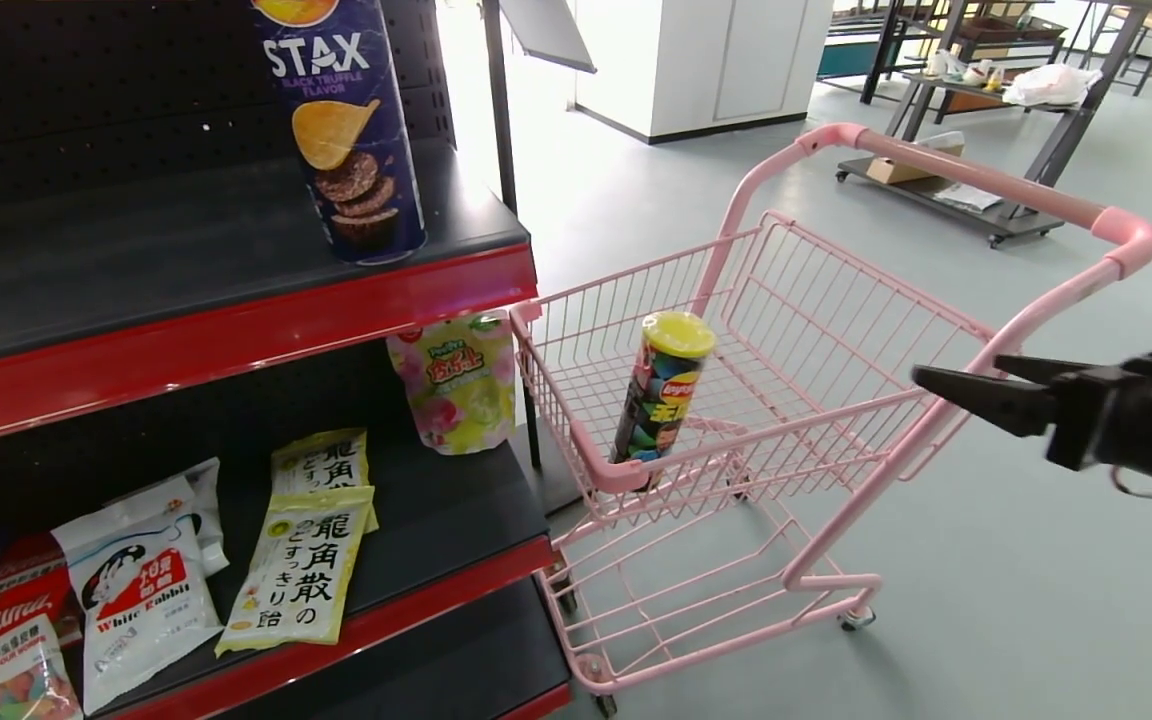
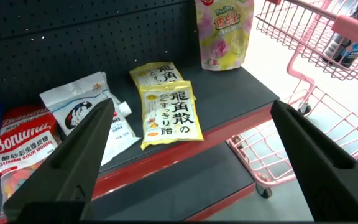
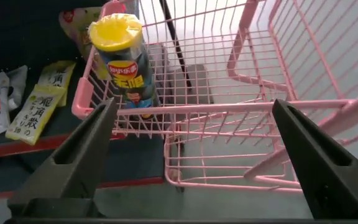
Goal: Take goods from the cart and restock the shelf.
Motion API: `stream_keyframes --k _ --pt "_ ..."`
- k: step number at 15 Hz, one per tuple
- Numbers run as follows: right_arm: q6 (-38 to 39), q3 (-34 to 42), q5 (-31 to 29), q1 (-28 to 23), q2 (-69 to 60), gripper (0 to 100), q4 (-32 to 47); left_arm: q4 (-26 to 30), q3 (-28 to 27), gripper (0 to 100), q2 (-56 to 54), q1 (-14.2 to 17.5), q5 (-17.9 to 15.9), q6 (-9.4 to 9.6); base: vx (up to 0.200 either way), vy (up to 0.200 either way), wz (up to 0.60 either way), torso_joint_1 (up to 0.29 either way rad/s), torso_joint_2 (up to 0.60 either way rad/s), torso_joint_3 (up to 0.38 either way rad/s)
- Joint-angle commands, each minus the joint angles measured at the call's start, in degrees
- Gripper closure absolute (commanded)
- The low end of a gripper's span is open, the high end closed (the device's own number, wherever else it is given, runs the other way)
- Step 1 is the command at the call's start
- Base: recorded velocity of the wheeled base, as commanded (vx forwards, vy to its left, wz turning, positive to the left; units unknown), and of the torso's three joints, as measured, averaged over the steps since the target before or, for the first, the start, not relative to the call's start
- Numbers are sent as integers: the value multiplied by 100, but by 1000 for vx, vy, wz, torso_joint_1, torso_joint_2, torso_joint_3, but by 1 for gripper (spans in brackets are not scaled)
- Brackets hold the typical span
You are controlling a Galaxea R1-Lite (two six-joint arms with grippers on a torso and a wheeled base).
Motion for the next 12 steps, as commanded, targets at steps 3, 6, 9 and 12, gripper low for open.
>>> stream_keyframes --k 3,6,9,12 --pt "-13 -309 243 712 2155 0 -1082 2 1 0 5 2 0 2 0 0 0 0 0 0" --pt "-5 -440 235 1019 2568 0 -1337 2 1 0 5 -6 0 2 0 0 0 0 0 0" --pt "4 -704 226 1195 2867 0 -1539 2 1 0 5 2 0 2 0 0 0 0 0 0" --pt "4 -1056 226 1415 3148 0 -1548 2 1 0 5 2 0 2 0 0 0 0 0 0"
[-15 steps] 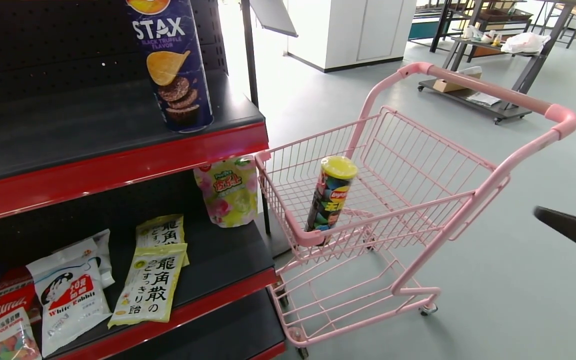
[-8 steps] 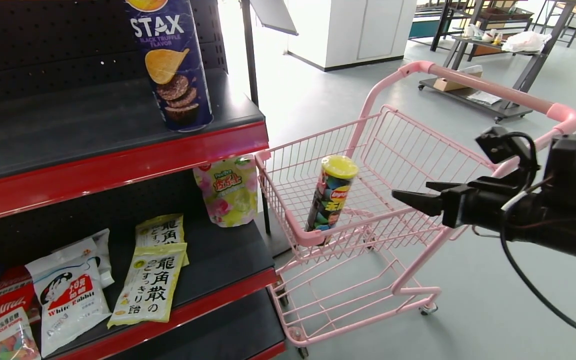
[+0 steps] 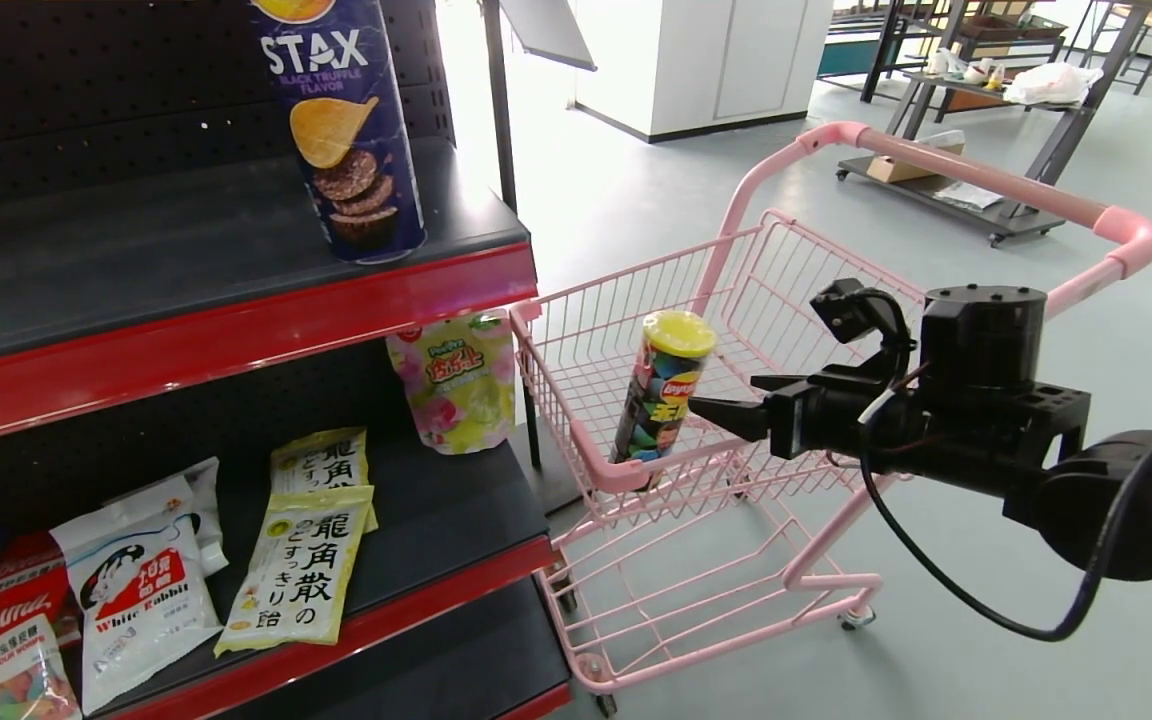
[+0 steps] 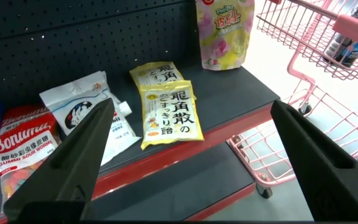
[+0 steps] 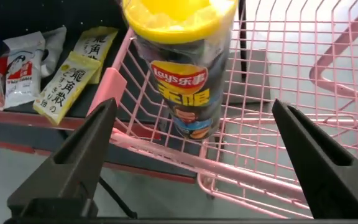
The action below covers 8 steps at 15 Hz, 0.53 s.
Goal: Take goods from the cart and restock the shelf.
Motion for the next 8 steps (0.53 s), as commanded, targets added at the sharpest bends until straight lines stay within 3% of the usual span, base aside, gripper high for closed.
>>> stream_keyframes --k 1,8 --pt "2 -175 2 150 273 0 0 0 1 0 5 2 -2 2 0 0 0 0 0 0" --pt "-7 -676 -42 300 624 0 0 0 1 0 5 2 7 2 0 0 0 0 0 0"
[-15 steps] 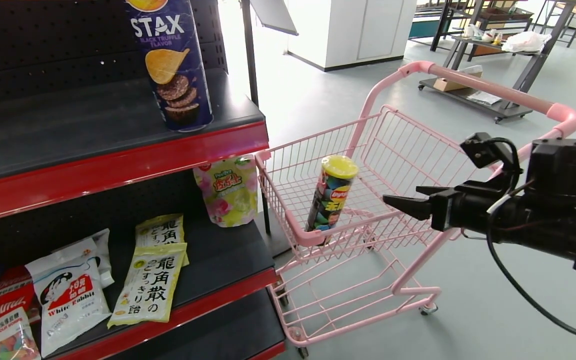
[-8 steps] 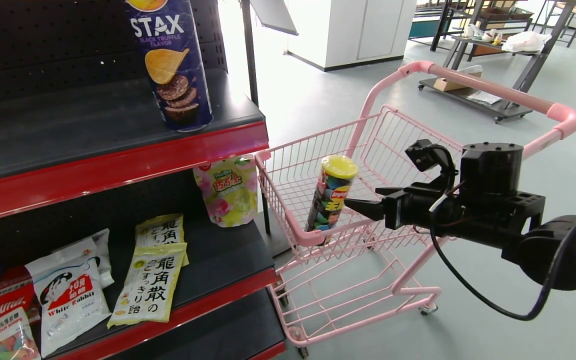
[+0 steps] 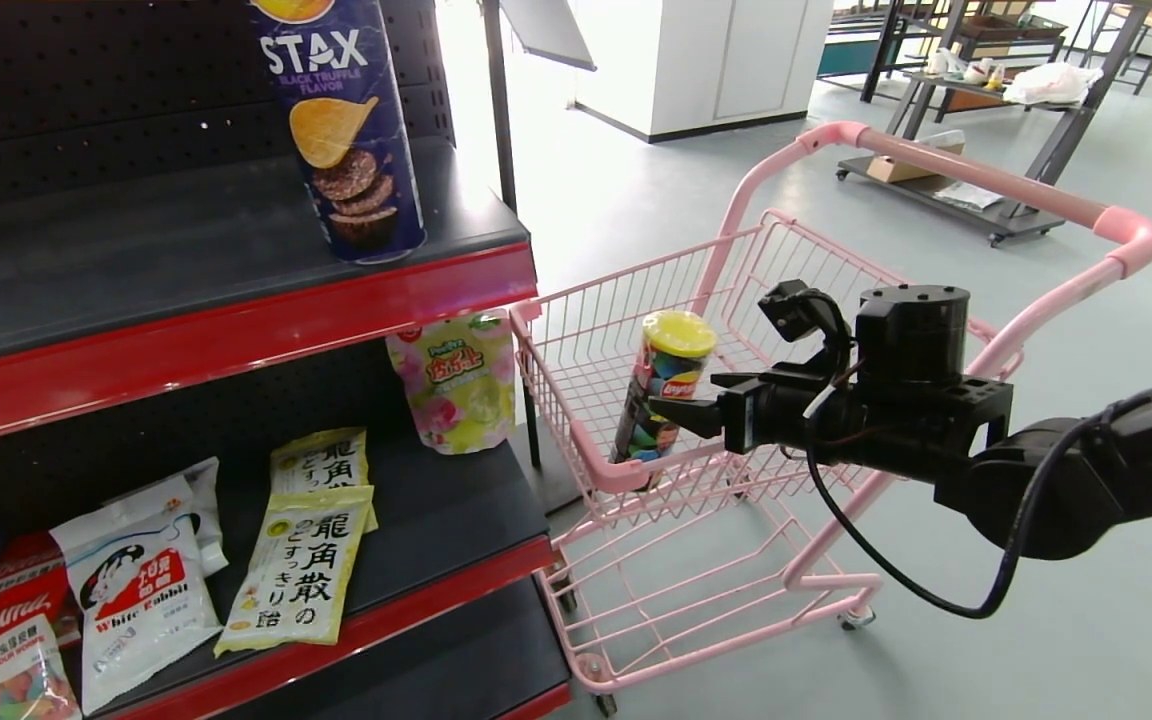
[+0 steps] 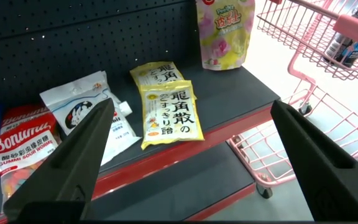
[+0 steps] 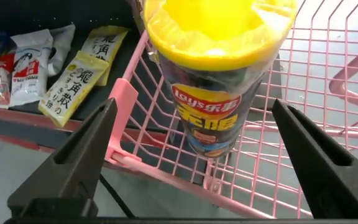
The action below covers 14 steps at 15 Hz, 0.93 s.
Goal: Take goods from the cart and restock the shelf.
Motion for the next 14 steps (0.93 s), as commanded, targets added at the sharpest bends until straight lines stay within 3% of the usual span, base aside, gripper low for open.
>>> stream_keyframes --k 1,14 --pt "-3 -154 -21 6 125 0 -2 2 1 0 5 2 9 2 0 0 0 0 0 0" --pt "-12 -743 -100 103 697 0 -2 2 1 0 5 2 9 2 0 0 0 0 0 0"
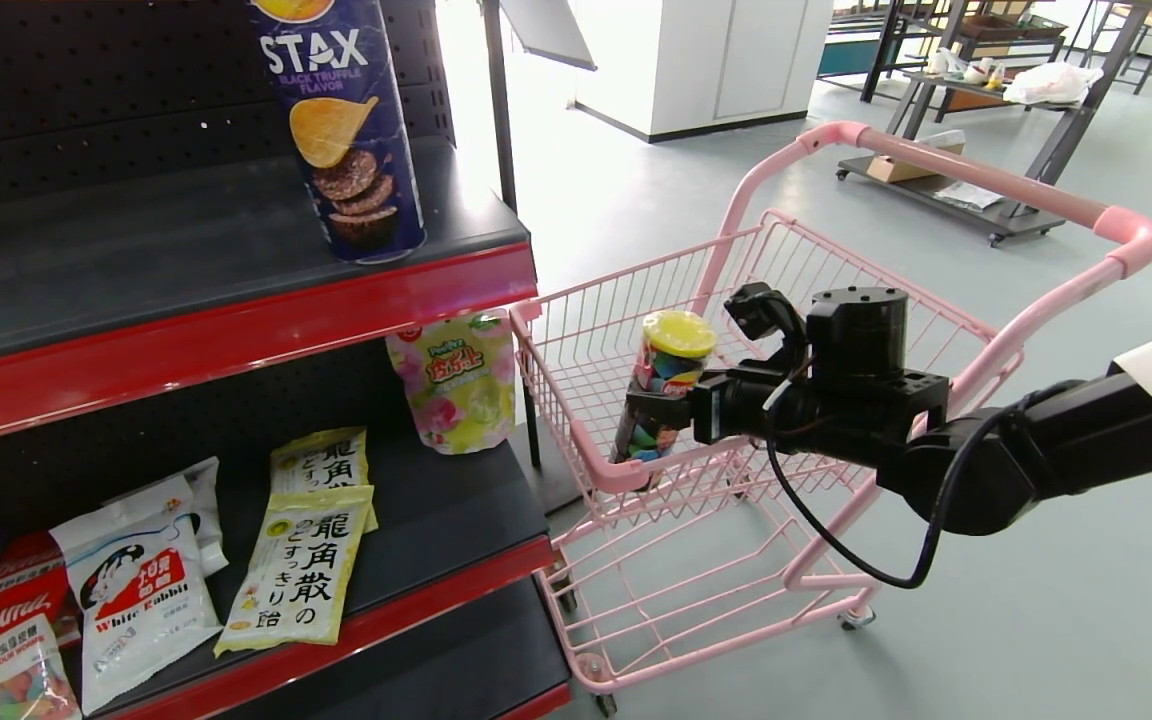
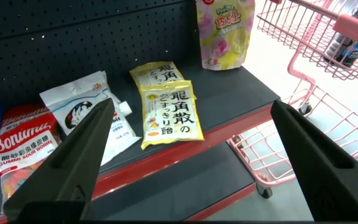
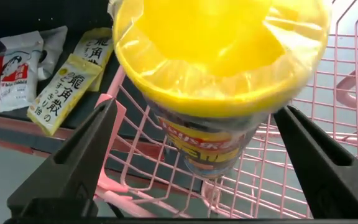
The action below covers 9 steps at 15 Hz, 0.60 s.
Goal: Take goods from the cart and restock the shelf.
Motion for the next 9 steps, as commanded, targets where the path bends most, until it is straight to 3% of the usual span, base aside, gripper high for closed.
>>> stream_keyframes --k 1,7,8,9 --pt "6 -228 -43 55 157 0 -2 0 1 0 5 -9 1 2 0 0 0 0 0 0" --pt "15 -544 -148 99 535 0 -2 0 1 0 5 0 1 11 0 0 0 0 0 0" --pt "6 -553 -148 99 553 100 -2 0 1 0 5 0 1 11 0 0 0 0 0 0" --pt "6 -553 -148 99 606 100 -20 0 1 0 5 0 1 11 0 0 0 0 0 0"
